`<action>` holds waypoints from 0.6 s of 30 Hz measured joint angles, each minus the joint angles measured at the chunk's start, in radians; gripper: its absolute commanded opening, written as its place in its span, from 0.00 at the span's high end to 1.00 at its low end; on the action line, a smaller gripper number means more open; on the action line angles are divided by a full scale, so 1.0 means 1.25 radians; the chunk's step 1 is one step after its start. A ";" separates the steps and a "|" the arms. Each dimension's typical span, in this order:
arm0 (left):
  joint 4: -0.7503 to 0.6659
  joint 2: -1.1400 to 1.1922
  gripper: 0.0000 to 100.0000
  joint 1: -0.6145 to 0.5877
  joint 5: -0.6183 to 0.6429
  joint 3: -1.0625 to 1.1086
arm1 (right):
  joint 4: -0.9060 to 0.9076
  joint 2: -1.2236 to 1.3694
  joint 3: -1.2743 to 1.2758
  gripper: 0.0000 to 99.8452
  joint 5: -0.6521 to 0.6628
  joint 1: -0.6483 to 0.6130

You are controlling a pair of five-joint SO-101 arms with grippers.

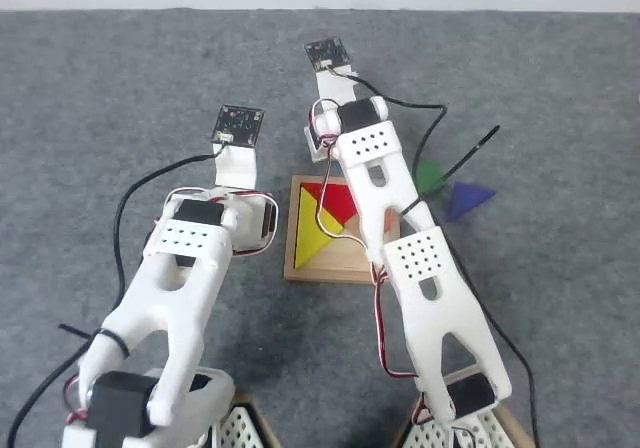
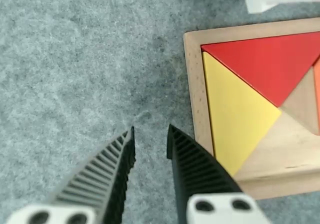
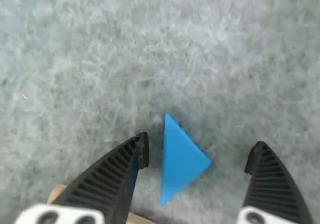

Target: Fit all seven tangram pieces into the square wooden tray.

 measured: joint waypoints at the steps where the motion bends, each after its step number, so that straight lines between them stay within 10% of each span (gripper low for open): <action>1: 0.000 0.000 0.89 0.000 0.000 0.000 | 0.000 0.004 0.000 0.70 0.000 0.000; 7: 0.000 0.000 0.89 0.000 0.000 0.000 | -0.004 0.010 -0.001 0.93 0.001 0.007; 18: 0.000 0.000 0.89 0.000 0.000 0.000 | 0.018 0.009 -0.004 0.92 0.001 0.009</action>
